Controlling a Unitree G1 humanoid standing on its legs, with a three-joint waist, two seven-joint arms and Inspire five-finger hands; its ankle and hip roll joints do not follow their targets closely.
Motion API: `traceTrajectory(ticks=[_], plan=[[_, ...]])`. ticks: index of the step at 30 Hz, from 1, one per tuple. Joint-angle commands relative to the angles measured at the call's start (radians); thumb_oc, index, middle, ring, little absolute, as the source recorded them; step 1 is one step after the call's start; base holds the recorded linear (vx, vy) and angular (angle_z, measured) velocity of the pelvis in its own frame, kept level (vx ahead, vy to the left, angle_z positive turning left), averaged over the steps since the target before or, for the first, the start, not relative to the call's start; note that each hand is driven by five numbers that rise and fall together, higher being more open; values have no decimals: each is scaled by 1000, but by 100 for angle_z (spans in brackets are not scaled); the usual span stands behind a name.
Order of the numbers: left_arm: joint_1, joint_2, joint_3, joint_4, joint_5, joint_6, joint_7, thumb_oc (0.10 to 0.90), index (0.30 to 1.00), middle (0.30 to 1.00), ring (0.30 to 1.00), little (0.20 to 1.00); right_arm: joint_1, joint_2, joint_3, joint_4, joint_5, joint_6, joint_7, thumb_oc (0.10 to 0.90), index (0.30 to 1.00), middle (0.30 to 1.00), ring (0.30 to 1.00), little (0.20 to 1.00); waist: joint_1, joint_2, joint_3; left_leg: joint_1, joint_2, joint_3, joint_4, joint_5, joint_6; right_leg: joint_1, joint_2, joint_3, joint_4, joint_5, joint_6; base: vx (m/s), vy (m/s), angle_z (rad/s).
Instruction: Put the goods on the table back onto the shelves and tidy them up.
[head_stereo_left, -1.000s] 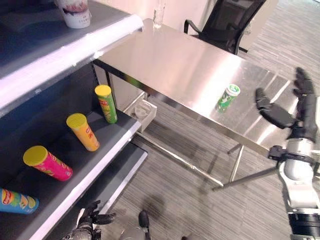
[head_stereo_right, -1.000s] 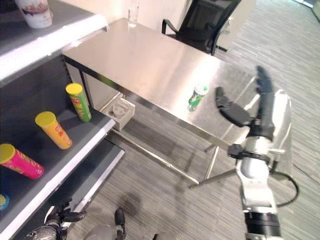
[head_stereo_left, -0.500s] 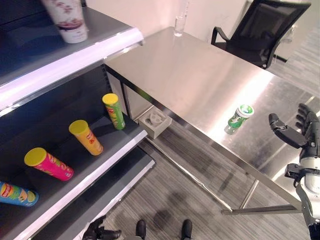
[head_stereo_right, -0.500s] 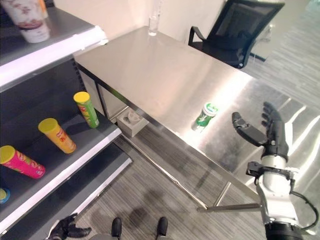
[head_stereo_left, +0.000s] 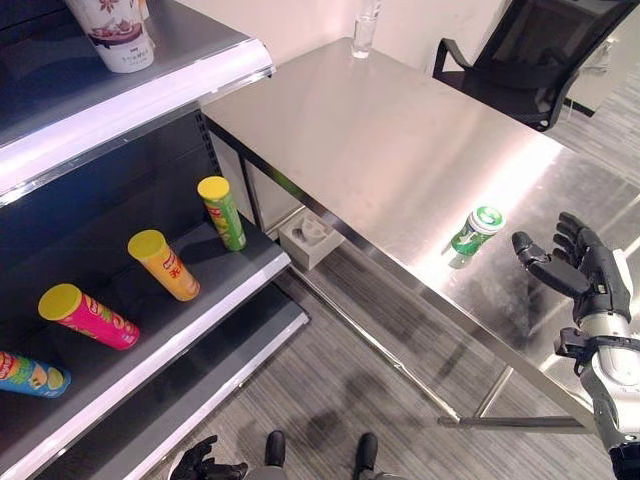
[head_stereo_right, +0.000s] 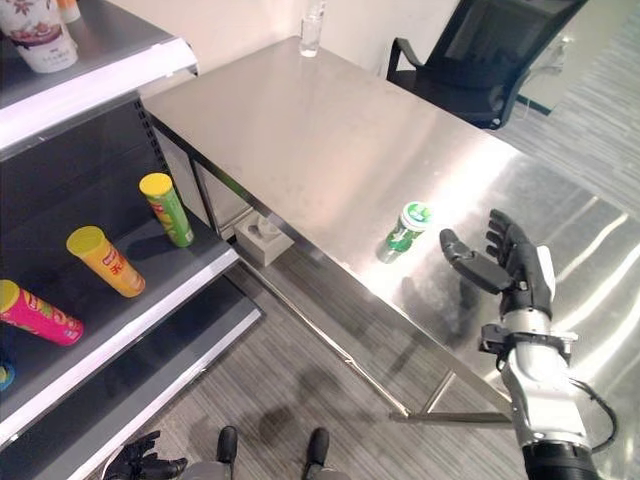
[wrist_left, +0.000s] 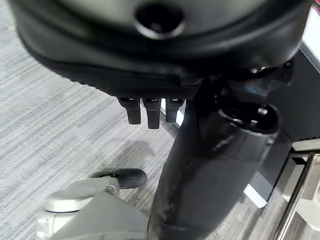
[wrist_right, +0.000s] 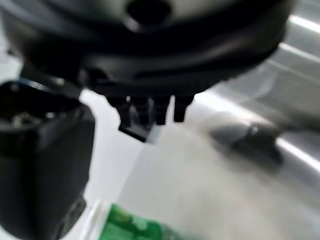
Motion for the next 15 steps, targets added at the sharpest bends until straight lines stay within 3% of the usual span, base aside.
traceTrajectory(ticks=[1,11,15], plan=[[-41,33,14,-17,1,-41,-4,800,900,900,900,900,-67,-105,-93,-142,-38,-103,-2,800,900,900,900,900,7,-15,-34,4,22,20,3,-50,-33,85,-46,-49,15,-114,67,28,-25,11],[-33,30,11,-34,10,-57,-15,800,900,900,900,900,-41,-257,-18,-174,-117,-93,94,800,900,900,900,900,9,-19,-34,2,28,7,3,-43,-45,98,-41,-71,15,-126,62,10,-11,3],[-34,31,9,-27,11,-59,-17,800,900,900,900,900,-42,-277,-10,-160,-137,-89,98,800,900,900,900,900,11,-20,-33,0,29,1,3,-43,-47,102,-40,-79,15,-128,61,14,-16,11]])
